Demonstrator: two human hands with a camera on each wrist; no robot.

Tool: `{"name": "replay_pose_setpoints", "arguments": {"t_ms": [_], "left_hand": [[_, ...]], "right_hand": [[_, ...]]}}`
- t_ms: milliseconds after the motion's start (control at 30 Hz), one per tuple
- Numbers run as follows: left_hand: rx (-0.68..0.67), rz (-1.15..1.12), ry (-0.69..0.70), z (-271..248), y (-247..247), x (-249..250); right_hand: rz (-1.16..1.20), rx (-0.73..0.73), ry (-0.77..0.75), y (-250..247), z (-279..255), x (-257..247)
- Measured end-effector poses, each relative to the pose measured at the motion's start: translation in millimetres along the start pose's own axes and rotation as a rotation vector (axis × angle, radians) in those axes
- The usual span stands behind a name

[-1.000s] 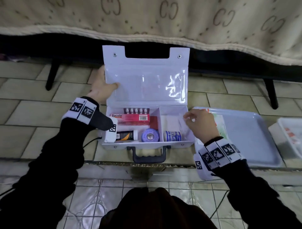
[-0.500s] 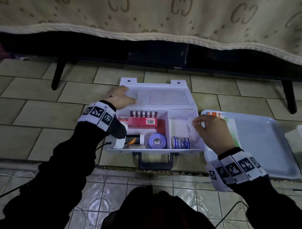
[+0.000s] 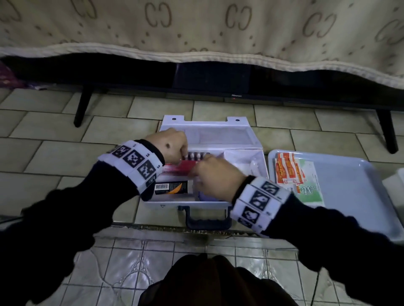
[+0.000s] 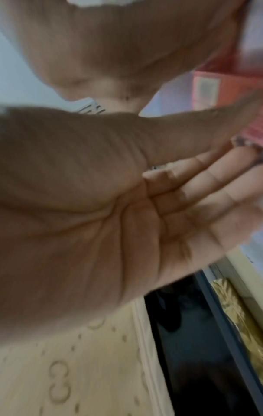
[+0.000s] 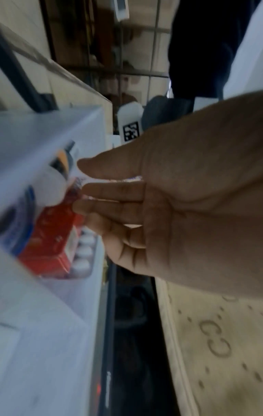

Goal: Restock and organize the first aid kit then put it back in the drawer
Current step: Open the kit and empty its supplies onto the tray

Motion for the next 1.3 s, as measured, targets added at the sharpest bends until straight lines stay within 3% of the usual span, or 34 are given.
{"name": "replay_pose_setpoints", "arguments": {"t_ms": [133, 367, 533, 667, 833, 967, 1067, 1200, 1300], "left_hand": [[-0.027, 0.079, 0.046, -0.3, 5.5, -1.7], [0.024, 0.235, 0.121, -2.8, 17.1, -3.2], [0.036, 0.31, 0.14, -5.8, 18.5, -3.5], [0.067, 0.225, 0.116, -10.6, 3.4, -7.1], [0.236, -0.054, 0.012, -35.4, -48.2, -0.9], [0.37, -0.269, 0.06, -38.5, -67.6, 59.8], [0.38, -0.472, 0.168, -12.9, -45.3, 137.0], [0.355, -0.586, 0.244, 31.1, 3.0, 243.4], [0.325, -0.58, 0.202, 71.5, 35.0, 295.4]], "right_hand": [[-0.095, -0.032, -0.052, 12.1, 3.4, -20.8], [-0.185, -0.059, -0.006, 30.1, 10.7, -27.2], [0.002, 0.014, 0.043, 13.7, 6.9, -18.2], [0.146, 0.049, 0.112, -17.7, -14.0, -1.6], [0.436, 0.328, 0.252, -64.8, -73.3, 67.8], [0.649, 0.569, 0.554, -71.1, -146.0, 164.9], [0.738, 0.726, 0.819, -48.6, -196.5, 239.5], [0.687, 0.709, 1.042, -6.3, -223.9, 311.4], [0.673, 0.697, 1.091, 17.1, -223.9, 344.0]]}}
Point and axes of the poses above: each hand's wrist, its own z-axis towards the middle knuckle, its own y-axis out of the palm, x = y × z, the point moved 8 cm from there along z, towards the middle knuckle, and after that the axes turned 9 degrees about y, right-handed, at the moved point
